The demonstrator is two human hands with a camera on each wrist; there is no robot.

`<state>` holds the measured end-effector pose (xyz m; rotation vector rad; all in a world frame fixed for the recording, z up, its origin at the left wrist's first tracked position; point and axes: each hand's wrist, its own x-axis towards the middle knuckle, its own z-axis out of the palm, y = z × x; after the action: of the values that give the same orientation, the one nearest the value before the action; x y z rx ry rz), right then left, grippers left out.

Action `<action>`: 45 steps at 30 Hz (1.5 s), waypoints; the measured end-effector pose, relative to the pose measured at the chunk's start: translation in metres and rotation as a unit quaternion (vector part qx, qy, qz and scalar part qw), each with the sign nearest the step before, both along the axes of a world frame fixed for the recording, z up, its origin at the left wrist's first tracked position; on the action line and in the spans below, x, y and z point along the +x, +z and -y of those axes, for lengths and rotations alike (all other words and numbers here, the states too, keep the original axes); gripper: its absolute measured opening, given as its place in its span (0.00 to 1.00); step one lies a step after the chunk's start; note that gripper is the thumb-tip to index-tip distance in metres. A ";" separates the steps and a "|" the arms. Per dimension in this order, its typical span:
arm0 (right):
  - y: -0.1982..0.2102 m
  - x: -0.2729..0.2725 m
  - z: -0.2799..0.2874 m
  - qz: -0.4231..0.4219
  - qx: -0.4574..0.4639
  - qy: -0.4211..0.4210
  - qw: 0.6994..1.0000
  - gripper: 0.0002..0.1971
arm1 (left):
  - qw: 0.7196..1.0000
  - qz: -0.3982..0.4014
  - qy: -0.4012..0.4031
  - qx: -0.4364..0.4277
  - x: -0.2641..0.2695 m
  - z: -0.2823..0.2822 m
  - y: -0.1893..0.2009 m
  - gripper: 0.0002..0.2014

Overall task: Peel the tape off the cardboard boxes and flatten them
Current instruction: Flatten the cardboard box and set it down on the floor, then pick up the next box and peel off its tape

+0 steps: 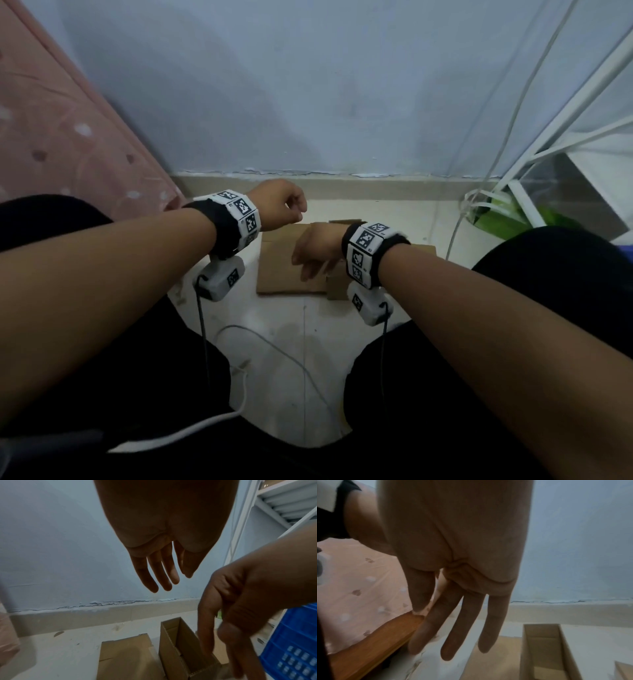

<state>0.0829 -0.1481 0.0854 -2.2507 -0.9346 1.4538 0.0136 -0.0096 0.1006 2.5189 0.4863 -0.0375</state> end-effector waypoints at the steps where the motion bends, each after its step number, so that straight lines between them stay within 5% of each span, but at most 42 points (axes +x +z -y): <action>1: -0.001 0.008 0.001 0.001 0.010 -0.030 0.999 0.13 | 1.000 0.003 0.004 -0.010 0.003 0.000 -0.001 0.03; 6: -0.043 0.062 0.016 0.119 0.014 -0.120 0.986 0.13 | 0.998 0.017 0.045 -0.046 0.023 0.004 -0.028 0.03; 9: -0.083 0.090 0.034 0.209 -0.031 -0.170 0.963 0.16 | 0.997 -0.041 0.054 -0.038 0.038 0.011 -0.061 0.02; 13: -0.133 0.105 0.059 0.157 -0.039 -0.264 0.951 0.29 | 0.986 -0.146 0.051 -0.057 0.054 0.031 -0.112 0.15; 16: -0.170 0.101 0.050 0.165 -0.028 -0.177 0.970 0.34 | 0.981 -0.180 0.000 -0.070 0.069 0.050 -0.148 0.21; 19: -0.204 0.086 0.039 0.210 -0.100 -0.040 0.972 0.23 | 0.968 -0.233 -0.094 -0.022 0.079 0.067 -0.174 0.16; 24: -0.216 0.084 0.050 0.252 -0.126 -0.014 0.959 0.14 | 0.958 -0.258 -0.118 0.044 0.079 0.063 -0.202 0.09; 32: -0.138 0.091 0.064 0.289 0.019 -0.115 0.950 0.14 | 0.973 -0.171 -0.116 0.103 0.084 0.041 -0.155 0.22; 37: -0.068 0.101 0.043 0.320 0.141 -0.193 0.917 0.10 | 0.979 0.011 -0.084 0.187 0.077 0.015 -0.082 0.40; 42: 0.023 0.104 0.019 0.296 0.287 -0.224 0.883 0.08 | 0.994 0.067 0.074 0.039 0.053 -0.017 0.001 0.60; 45: 0.058 0.097 0.009 0.189 0.372 -0.284 0.863 0.09 | 0.979 0.038 0.189 -0.058 0.030 -0.031 0.027 0.65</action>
<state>0.1804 -0.1573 0.1436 -1.9524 -0.6641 0.3012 0.0433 0.0213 0.1277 2.2667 0.8957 0.1709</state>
